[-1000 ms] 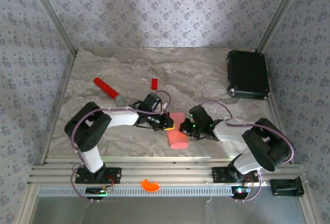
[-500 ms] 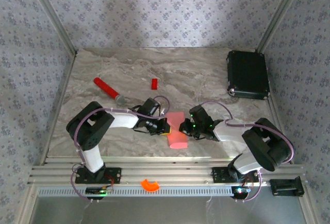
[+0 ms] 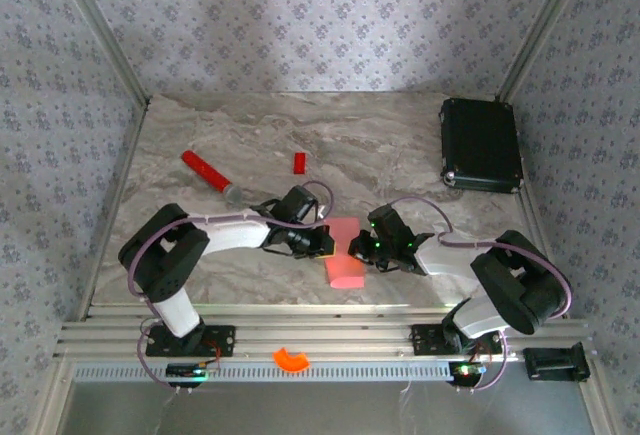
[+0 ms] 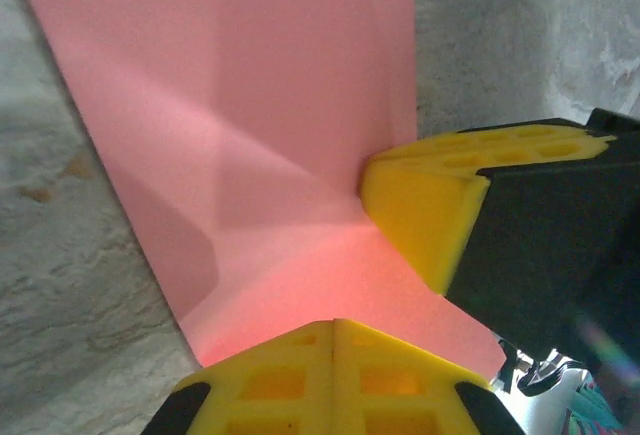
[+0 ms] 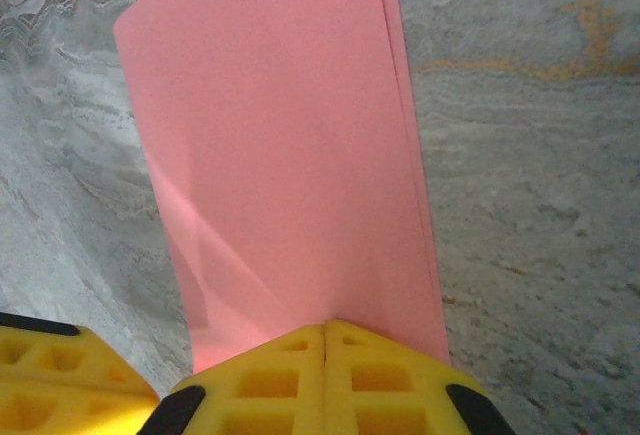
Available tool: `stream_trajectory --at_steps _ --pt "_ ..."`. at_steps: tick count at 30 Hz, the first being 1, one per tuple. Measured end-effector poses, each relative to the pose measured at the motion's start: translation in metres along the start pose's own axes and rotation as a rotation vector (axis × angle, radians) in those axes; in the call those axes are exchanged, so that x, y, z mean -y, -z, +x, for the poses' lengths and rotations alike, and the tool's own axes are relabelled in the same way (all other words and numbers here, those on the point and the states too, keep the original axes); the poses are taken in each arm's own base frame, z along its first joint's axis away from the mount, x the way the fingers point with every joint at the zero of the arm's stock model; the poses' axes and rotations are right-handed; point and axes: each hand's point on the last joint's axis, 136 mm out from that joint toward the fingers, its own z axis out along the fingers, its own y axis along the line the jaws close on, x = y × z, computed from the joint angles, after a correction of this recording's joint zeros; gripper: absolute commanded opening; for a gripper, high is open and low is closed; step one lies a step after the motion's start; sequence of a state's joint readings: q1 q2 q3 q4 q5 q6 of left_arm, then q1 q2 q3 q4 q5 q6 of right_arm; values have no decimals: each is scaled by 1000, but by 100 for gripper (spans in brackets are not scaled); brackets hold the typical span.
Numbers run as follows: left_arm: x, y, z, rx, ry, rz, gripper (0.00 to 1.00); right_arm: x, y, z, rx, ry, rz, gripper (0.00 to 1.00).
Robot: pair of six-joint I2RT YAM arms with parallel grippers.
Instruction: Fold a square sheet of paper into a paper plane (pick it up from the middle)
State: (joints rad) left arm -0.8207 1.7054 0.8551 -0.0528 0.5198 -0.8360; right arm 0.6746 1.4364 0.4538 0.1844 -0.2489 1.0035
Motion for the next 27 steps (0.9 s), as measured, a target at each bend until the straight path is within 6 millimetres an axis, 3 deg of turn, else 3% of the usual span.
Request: stream_trajectory --at_steps 5,27 --pt "-24 -14 13 -38 43 -23 0 0 0 0 2 -2 -2 0" --pt "-31 1 20 -40 29 -78 0 2 2 -1 8 -8 -2 0"
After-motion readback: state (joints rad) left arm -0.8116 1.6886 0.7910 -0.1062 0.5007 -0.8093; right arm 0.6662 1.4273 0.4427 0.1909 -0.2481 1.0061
